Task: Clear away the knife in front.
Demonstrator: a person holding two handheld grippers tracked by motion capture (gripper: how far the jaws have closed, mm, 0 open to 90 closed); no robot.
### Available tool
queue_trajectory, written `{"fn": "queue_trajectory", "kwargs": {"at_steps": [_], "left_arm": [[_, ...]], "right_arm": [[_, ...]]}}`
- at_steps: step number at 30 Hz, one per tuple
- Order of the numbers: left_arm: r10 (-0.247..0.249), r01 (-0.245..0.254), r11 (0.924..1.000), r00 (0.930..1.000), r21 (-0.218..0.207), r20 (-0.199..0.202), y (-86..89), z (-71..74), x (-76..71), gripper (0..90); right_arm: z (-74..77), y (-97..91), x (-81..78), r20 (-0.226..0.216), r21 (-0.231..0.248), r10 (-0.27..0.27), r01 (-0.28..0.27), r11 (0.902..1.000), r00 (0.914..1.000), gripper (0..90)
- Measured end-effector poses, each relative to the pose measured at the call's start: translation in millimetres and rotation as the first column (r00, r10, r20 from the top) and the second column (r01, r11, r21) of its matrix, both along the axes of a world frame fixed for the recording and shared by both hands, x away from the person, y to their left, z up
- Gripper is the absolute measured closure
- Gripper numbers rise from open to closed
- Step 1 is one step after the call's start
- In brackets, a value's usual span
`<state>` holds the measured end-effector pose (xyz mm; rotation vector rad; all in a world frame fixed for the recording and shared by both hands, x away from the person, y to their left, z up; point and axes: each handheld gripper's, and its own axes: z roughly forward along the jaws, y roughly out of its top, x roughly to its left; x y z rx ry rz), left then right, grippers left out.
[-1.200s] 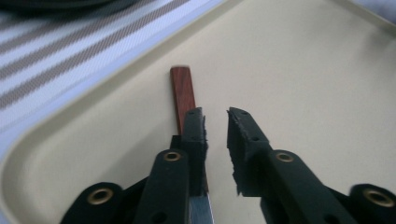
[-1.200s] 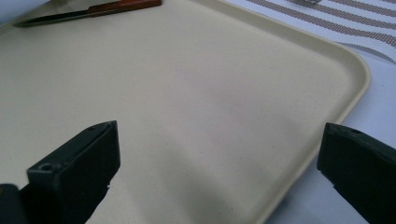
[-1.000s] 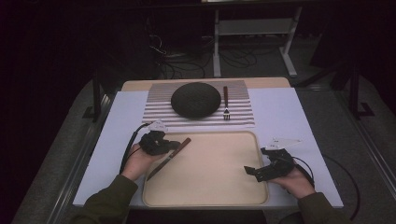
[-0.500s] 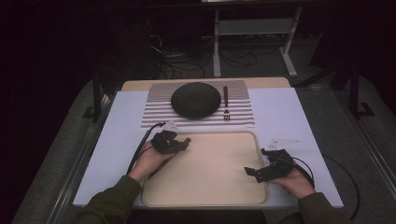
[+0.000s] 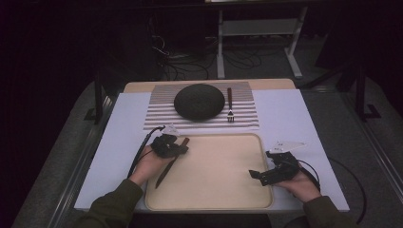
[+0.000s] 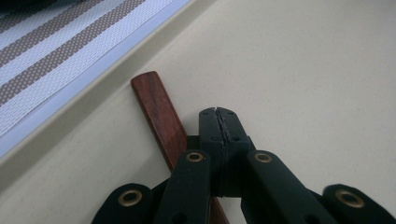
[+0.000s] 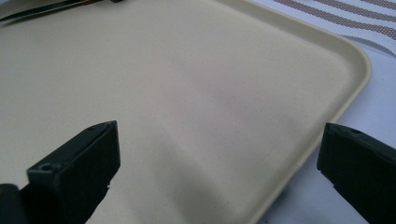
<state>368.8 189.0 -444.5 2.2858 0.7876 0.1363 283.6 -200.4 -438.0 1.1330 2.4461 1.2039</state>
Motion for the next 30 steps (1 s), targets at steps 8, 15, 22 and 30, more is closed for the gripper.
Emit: {"fn": "queue_trajectory", "kwargs": {"at_steps": [8, 15, 22, 30], "left_arm": [[0.007, -0.007, 1.0000, 0.9999, 0.000, -0.015, 11.7, 0.9, -7.9, 89.9], [0.014, -0.014, 0.9999, 0.9996, 0.005, -0.024, 20.8, 1.7, -12.8, 89.9], [0.017, -0.017, 0.9999, 0.9990, 0.000, -0.041, 27.8, 2.2, -16.2, 89.9], [0.016, -0.015, 0.9998, 0.9986, 0.009, -0.051, 35.6, 3.4, -23.6, 89.9]], "right_arm": [[-0.1, 0.0, 0.2, -0.002, -0.001, -0.001, 0.001, 1.0000, 1.0000, 0.0], [-0.1, -0.4, 0.6, 0.000, 0.000, -0.002, 0.002, 1.0000, 1.0000, 0.0], [0.1, -0.7, 0.8, 0.002, 0.003, -0.003, 0.003, 1.0000, 1.0000, 0.0], [0.4, -0.4, 1.0, 0.001, 0.003, -0.005, 0.005, 1.0000, 1.0000, 0.0]]}}
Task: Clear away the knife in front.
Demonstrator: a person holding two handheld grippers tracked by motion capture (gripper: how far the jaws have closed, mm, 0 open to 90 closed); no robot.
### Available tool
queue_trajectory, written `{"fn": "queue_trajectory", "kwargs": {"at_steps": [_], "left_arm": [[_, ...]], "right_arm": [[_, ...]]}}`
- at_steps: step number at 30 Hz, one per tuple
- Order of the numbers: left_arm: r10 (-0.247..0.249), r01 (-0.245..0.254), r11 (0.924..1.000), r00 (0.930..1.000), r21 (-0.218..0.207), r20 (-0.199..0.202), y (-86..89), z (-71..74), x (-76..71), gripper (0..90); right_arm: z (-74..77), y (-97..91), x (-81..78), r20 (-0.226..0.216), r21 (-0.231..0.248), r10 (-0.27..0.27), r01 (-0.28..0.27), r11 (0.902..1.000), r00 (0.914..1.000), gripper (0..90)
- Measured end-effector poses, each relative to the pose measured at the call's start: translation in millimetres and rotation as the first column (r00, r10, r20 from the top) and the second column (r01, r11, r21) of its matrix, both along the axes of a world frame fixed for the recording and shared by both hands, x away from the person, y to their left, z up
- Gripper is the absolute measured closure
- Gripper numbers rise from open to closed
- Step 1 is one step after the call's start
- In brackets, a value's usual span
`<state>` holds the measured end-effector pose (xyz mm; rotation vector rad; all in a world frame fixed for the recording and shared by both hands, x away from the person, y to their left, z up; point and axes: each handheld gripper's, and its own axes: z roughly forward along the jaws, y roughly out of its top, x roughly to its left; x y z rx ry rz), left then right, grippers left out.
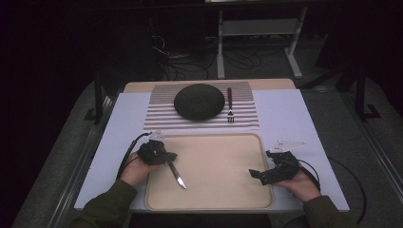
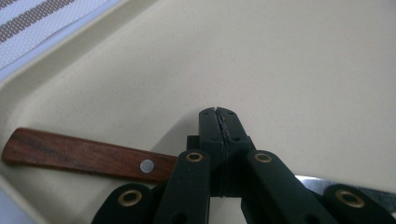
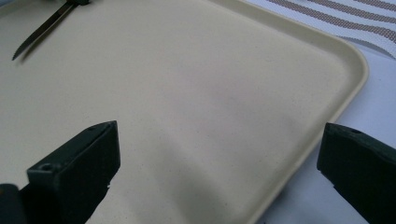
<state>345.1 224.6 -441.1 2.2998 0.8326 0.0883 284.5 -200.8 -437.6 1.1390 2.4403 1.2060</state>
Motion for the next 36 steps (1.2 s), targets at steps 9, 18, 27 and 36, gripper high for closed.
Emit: {"fn": "queue_trajectory", "kwargs": {"at_steps": [9, 18, 27, 36], "left_arm": [[0.008, -0.008, 0.9999, 0.9999, 0.006, -0.009, 13.6, 1.0, -7.9, 89.9], [0.036, -0.036, 0.9993, 0.9993, 0.005, -0.014, 27.9, 1.2, -11.0, 89.9], [0.052, -0.052, 0.9986, 0.9986, 0.010, -0.008, 33.2, 1.4, -11.3, 89.9], [0.039, -0.038, 0.9984, 0.9990, -0.042, 0.022, 35.2, 8.5, -11.7, 78.3]], "right_arm": [[0.2, 0.3, 0.2, 0.000, -0.001, -0.001, 0.001, 1.0000, 1.0000, 0.0], [0.1, 1.1, 1.0, -0.002, 0.001, -0.001, 0.001, 1.0000, 1.0000, 0.0], [0.0, 1.4, 1.9, -0.004, 0.003, 0.002, -0.002, 1.0000, 1.0000, 0.0], [0.3, 1.1, 3.1, -0.003, 0.007, -0.002, 0.002, 1.0000, 1.0000, 0.0]]}}
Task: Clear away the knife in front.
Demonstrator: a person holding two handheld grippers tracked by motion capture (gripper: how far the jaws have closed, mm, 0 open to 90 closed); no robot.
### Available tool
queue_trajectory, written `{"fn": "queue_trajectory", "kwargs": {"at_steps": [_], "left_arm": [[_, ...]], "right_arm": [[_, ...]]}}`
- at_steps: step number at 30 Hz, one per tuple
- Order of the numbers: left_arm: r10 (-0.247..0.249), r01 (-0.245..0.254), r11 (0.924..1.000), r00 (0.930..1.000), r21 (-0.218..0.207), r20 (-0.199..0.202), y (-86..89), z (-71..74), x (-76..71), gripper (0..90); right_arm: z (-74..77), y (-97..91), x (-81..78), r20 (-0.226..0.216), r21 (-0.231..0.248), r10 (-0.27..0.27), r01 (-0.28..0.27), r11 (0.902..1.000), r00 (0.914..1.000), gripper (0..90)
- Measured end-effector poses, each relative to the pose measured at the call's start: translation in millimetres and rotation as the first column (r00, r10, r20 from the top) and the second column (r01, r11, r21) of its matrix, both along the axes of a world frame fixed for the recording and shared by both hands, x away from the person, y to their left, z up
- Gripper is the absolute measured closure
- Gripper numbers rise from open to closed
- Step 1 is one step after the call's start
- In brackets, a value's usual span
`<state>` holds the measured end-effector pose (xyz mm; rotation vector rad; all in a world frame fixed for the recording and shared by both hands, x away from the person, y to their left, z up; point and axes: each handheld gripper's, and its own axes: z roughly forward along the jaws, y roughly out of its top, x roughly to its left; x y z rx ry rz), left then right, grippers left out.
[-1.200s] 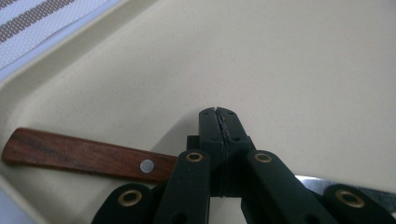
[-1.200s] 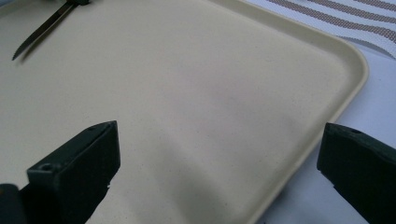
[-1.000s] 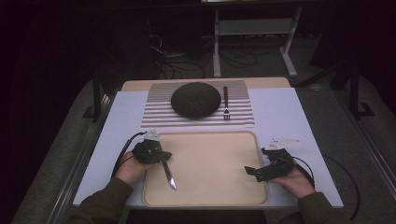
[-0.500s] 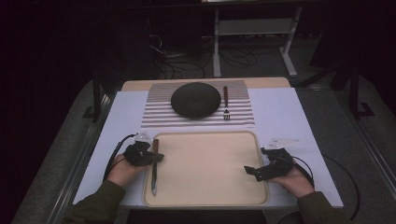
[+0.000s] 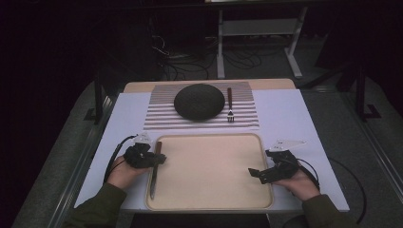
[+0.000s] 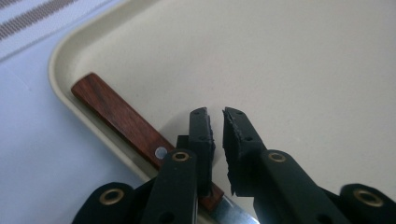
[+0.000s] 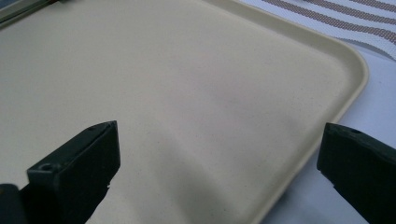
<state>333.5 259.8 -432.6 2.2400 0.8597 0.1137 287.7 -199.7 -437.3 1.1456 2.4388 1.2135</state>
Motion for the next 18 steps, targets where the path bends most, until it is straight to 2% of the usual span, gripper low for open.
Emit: {"fn": "queue_trajectory", "kwargs": {"at_steps": [4, 9, 11, 18], "left_arm": [[-0.013, 0.014, 0.9994, 0.9989, -0.031, 0.046, 1.3, 5.5, -4.5, 61.5], [-0.042, 0.045, 0.9978, 0.9963, -0.047, 0.075, 7.4, 6.6, -13.2, 42.8], [-0.038, 0.042, 0.9975, 0.9958, -0.056, 0.083, 11.4, 5.7, -15.6, 35.2], [-0.005, 0.014, 0.9973, 0.9931, -0.072, 0.117, 24.7, 6.3, -21.2, 17.7]], "right_arm": [[1.5, 0.7, 0.8, 0.001, 0.002, -0.003, 0.003, 1.0000, 1.0000, 0.0], [3.7, 0.5, 3.5, 0.005, 0.013, -0.007, 0.007, 0.9999, 1.0000, 0.0], [5.3, 0.4, 5.0, 0.007, 0.013, -0.011, 0.011, 0.9999, 0.9999, 0.0], [13.6, 5.1, 10.2, 0.015, 0.017, -0.016, 0.016, 0.9997, 0.9998, 0.0]]}}
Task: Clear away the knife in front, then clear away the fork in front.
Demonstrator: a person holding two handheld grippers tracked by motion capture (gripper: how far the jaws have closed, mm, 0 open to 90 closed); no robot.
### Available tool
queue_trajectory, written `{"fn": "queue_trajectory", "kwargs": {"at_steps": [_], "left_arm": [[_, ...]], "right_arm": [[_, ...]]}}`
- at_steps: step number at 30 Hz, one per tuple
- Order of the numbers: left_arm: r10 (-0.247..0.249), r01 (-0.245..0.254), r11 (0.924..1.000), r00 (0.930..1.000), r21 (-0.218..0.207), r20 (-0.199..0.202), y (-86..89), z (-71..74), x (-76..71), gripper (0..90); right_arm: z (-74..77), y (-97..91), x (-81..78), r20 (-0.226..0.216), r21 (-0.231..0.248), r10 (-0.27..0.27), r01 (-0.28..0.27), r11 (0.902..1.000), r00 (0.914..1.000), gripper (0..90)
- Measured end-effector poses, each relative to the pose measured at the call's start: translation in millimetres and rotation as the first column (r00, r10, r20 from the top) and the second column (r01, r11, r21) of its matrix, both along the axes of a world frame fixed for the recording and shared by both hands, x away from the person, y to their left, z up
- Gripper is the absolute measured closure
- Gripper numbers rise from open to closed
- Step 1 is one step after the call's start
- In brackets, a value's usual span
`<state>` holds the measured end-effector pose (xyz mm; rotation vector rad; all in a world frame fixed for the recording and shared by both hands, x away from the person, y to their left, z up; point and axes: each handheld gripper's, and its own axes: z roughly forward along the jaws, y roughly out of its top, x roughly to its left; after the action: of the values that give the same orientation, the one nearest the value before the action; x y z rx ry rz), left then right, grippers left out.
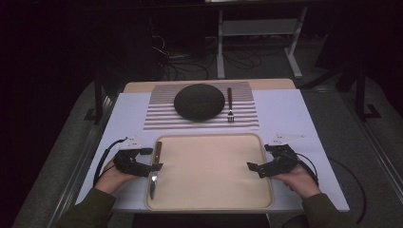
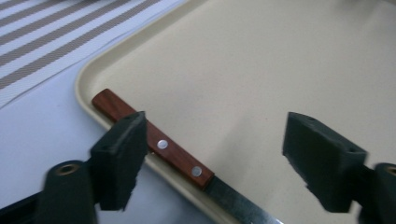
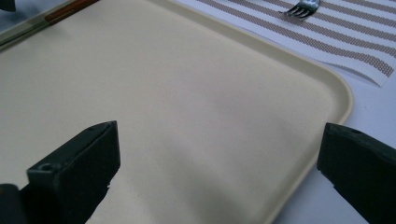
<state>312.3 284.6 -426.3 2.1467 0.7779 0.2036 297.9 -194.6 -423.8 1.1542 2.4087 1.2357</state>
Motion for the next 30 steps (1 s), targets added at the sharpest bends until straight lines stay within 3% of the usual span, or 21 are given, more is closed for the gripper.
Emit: {"fn": "queue_trajectory", "kwargs": {"at_steps": [11, 21, 30], "left_arm": [[0.010, -0.010, 0.9999, 0.9988, -0.004, 0.047, 7.2, -2.6, -1.2, 0.6], [0.002, -0.002, 1.0000, 0.9987, 0.005, 0.052, 6.7, -4.7, -0.6, 0.0], [-0.010, 0.010, 0.9999, 0.9984, -0.002, 0.055, 5.2, -5.3, 2.9, 0.0]], "right_arm": [[11.0, 15.5, 20.0, 0.018, -0.002, 0.019, -0.019, 0.9998, 0.9997, 0.0], [21.9, 35.3, 50.1, 0.026, -0.011, 0.042, -0.042, 0.9991, 0.9988, 0.0], [33.3, 49.3, 79.4, 0.026, -0.020, 0.045, -0.045, 0.9988, 0.9986, 10.4]]}}
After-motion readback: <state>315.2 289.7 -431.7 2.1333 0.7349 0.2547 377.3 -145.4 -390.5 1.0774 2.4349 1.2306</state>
